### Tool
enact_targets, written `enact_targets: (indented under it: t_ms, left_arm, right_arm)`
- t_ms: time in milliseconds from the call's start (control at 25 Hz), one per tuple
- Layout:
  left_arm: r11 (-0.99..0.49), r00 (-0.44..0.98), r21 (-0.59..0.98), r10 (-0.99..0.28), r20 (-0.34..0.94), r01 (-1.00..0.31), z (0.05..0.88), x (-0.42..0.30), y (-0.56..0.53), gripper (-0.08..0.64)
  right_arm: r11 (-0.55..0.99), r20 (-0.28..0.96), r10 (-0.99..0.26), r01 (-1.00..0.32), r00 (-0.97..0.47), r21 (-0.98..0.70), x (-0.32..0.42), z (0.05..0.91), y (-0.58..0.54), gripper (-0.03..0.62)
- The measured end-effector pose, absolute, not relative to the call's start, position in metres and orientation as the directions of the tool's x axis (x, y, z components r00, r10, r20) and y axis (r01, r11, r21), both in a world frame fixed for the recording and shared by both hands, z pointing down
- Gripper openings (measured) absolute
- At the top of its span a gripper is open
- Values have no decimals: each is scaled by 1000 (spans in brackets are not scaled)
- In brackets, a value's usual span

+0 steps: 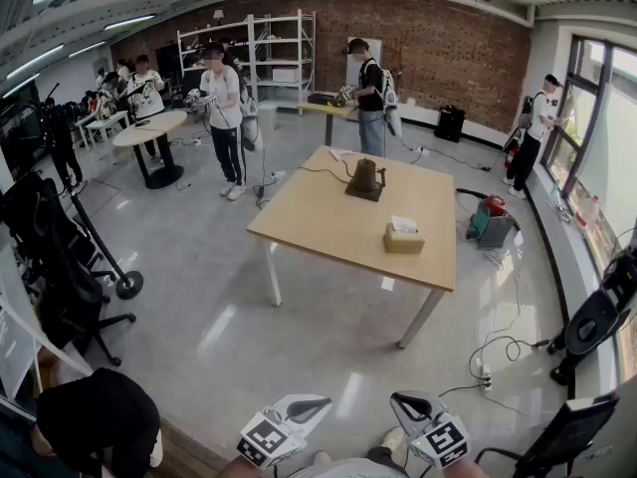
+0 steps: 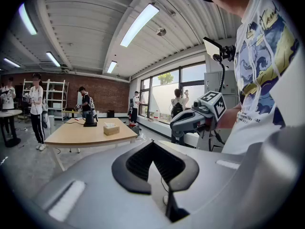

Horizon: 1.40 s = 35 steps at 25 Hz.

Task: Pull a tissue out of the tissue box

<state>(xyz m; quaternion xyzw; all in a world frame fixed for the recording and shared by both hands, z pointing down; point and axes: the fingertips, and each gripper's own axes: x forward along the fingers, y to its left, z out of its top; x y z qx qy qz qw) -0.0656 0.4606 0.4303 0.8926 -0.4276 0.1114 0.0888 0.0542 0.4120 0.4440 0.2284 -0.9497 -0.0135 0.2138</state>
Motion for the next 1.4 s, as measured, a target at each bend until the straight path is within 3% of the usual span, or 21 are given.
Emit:
enact_targets:
  t_ms: [400,840,1400]
  left_arm:
    - [-640,621,26,-734,274,-768,435,-62,479,3]
    - [-685,663,37,-688,295,-727,441,-47,474,4]
    - [-642,623,56,-715,318,-765,445,-39,358,4]
  right_arm:
    - [930,401,-366,-348,-840,118,31,441,427,9]
    - [920,404,-383,-382,-831,87,42,453,422,9]
    - [923,358,-363,-386,-860,9,55,453,316,9]
